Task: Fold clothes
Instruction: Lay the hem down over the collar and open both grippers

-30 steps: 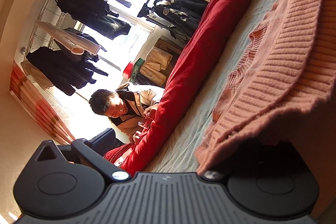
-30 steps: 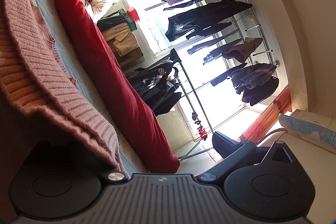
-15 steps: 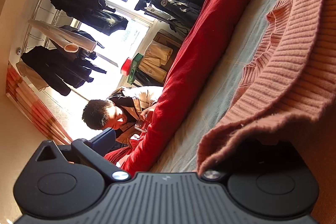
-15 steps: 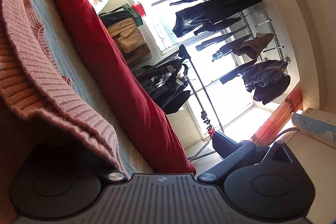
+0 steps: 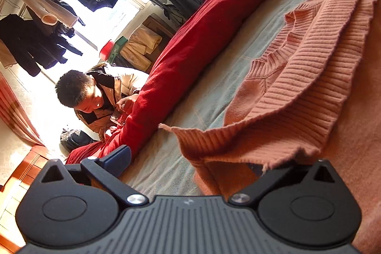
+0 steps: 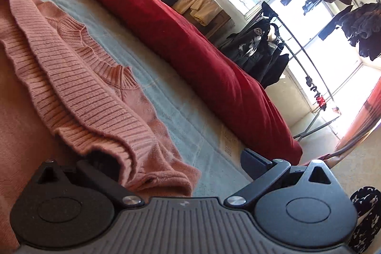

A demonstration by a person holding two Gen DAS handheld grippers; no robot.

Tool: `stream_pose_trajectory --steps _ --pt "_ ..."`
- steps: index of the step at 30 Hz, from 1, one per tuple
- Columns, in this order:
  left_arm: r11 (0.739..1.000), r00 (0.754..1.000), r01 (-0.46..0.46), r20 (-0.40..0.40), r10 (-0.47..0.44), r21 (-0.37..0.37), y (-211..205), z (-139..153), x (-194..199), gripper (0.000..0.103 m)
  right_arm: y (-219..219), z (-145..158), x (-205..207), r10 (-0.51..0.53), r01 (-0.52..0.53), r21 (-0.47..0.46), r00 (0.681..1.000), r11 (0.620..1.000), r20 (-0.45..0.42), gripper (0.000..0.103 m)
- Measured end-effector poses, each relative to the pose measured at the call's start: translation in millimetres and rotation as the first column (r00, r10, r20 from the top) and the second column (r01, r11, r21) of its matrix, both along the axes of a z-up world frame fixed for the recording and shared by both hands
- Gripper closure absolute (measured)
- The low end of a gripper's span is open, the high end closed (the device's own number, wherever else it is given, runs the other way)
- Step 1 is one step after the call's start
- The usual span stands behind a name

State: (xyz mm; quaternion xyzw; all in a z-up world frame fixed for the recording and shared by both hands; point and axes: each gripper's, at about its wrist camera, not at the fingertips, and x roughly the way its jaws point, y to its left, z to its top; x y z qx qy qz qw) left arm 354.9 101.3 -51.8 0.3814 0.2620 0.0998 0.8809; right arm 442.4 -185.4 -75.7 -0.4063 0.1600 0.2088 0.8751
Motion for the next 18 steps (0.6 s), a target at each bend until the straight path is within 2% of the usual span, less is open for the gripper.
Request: stream_pose_trajectory --steps 4,7,11,13,15,18 --pt "0.998 1.000 0.019 -0.001 -0.020 -0.064 4.5 8.7 7.0 0.001 -4.2 12.0 3.8 -0.002 0.005 0.062 0.999 0.998 -0.042 0.000" --pt "0.992 1.000 0.004 0.010 -0.003 -0.122 11.5 12.1 24.6 0.001 -0.4 20.1 24.4 -0.016 0.020 0.104 0.999 0.994 -0.042 0.000" --pt "0.980 0.996 -0.069 0.037 0.077 -0.187 29.3 14.9 50.9 0.000 2.5 28.6 60.1 -0.039 0.057 0.202 0.995 0.978 -0.090 0.000" --pt "0.965 0.992 -0.114 0.029 0.125 -0.237 41.4 13.9 61.1 0.001 1.7 29.3 72.7 -0.045 0.074 0.239 0.991 0.968 -0.123 0.000" --pt "0.953 0.985 -0.156 0.031 0.170 -0.259 49.8 13.5 62.2 0.001 0.9 30.0 85.2 -0.050 0.092 0.276 0.987 0.957 -0.156 0.000" --pt "0.944 0.989 -0.116 0.055 0.140 -0.310 51.3 19.7 44.4 0.001 -1.3 31.5 101.1 -0.053 0.118 0.328 0.978 0.937 -0.200 0.000"
